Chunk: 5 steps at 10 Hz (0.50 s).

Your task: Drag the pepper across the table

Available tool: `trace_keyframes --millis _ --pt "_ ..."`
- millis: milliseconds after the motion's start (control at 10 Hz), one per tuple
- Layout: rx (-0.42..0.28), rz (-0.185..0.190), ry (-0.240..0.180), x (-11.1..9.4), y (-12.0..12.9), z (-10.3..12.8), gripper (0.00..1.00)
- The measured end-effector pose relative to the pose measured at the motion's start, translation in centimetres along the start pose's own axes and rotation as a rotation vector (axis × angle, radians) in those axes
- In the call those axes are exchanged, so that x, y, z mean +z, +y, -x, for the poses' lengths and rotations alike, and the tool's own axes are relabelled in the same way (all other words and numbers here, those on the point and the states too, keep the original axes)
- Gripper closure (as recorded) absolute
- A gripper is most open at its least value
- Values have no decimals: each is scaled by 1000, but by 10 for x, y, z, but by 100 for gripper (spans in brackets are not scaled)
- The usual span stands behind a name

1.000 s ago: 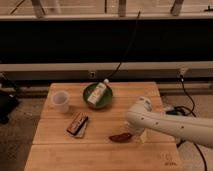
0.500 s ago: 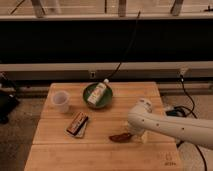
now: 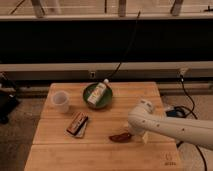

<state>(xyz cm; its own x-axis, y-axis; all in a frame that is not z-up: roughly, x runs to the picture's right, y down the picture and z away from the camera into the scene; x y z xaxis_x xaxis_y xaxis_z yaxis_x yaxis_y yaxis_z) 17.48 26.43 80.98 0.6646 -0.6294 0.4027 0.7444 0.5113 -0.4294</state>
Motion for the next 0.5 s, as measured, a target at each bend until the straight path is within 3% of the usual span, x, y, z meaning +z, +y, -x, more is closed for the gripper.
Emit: trace_keyframes --millis 300,500 --pt "-5 -2 -4 0 0 1 20" --pt "-9 -6 -31 -4 -2 15 20"
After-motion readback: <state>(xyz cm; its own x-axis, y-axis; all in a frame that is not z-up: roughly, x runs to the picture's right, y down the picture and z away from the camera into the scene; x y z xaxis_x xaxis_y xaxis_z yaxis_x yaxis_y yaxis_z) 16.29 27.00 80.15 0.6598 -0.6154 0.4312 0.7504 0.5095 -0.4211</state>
